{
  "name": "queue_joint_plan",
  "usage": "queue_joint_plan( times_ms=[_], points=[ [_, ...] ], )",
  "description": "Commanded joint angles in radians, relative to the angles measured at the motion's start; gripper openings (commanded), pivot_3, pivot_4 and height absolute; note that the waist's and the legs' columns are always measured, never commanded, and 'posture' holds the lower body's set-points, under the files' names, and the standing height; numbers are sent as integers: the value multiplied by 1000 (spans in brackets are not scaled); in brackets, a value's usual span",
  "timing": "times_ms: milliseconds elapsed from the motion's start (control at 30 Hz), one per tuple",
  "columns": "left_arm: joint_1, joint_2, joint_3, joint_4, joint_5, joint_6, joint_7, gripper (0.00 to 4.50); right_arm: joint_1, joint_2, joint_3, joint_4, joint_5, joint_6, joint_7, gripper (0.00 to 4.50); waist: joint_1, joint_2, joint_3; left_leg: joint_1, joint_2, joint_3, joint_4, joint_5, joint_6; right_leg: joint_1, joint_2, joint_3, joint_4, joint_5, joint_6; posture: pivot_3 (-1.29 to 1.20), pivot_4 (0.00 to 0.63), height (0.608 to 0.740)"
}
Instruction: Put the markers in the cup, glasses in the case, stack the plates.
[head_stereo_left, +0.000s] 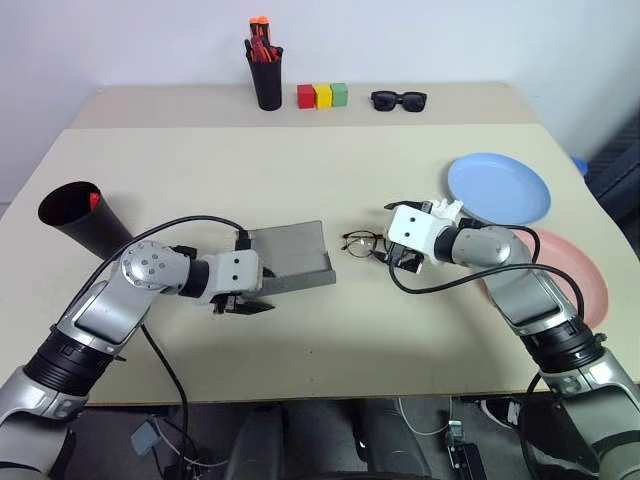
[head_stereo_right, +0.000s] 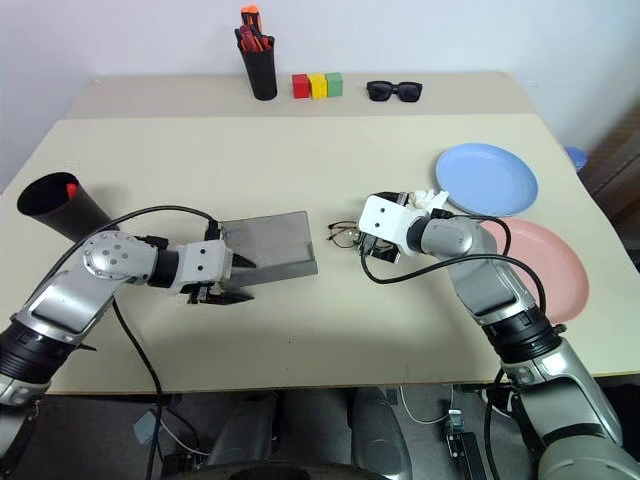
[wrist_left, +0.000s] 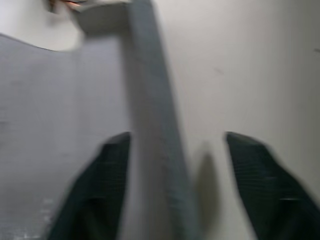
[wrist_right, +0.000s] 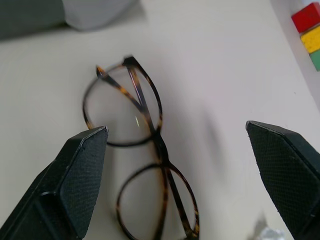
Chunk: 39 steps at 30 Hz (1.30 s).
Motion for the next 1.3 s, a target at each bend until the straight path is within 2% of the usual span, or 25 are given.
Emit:
queue_joint_plan(
  times_ms=[33, 200, 333, 500, 700, 867, 967, 1133, 1300],
  points=[
    [8, -43, 137, -60, -122, 102, 46, 3865, -35, -7, 2, 16, -28, -44, 26, 4500, 0, 0, 0, 0, 0, 0, 0, 0, 0, 0, 0, 0, 0, 0, 0, 0, 150, 740],
    [106, -91, 271, -151, -255, 259, 117, 3865, -47, 11, 14, 74, -59, -97, 37, 4500, -4, 0, 0, 1, 0, 0, 0, 0, 0, 0, 0, 0, 1, 0, 0, 0, 150, 740],
    [205, -111, 346, -217, -303, 331, 187, 3925, -46, 25, 24, 107, -78, -128, 40, 2699, -2, 0, 0, 1, 0, 0, 0, 0, 0, 0, 0, 0, 2, 0, 0, 0, 150, 740],
    [285, -130, 409, -287, -347, 392, 256, 3925, -40, 32, 24, 112, -91, -149, 50, 41, 0, 0, 0, 1, 0, 0, 1, 0, 0, 1, 0, 0, 1, 0, 0, 0, 150, 740],
    [391, -173, 518, -301, -323, 375, 384, 3925, -55, 20, -7, 30, -100, -154, 57, 41, -2, 0, 0, 4, 0, 0, 1, 0, 0, 4, 0, 0, 1, 0, 0, 0, 150, 740],
    [523, -177, 614, -260, -270, 294, 421, 3925, -114, 129, -54, -155, 54, 15, 109, 41, -5, 0, 0, 4, 0, 0, 0, 0, 0, 3, 0, 0, 1, 0, 0, 0, 150, 740],
    [571, -186, 650, -226, -257, 244, 424, 3925, -129, 267, -20, -234, 117, 149, 84, 41, -4, 0, -1, 5, 1, -1, 0, 0, 0, 3, 0, 0, 1, -1, -3, 0, 150, 740],
    [611, -173, 669, -212, -260, 213, 406, 3925, -136, 394, 103, -188, 40, 172, 1, 41, 6, -1, -1, 4, 0, -1, 0, 0, 0, 5, -1, -1, -1, -2, -4, 0, 150, 740],
    [611, -172, 679, -224, -261, 217, 416, 3925, -119, 372, 174, -154, -14, 151, 6, 41, 2, -1, -1, 4, 0, -1, 0, 0, 0, 4, -1, -1, -1, -2, -4, 0, 150, 740]
  ],
)
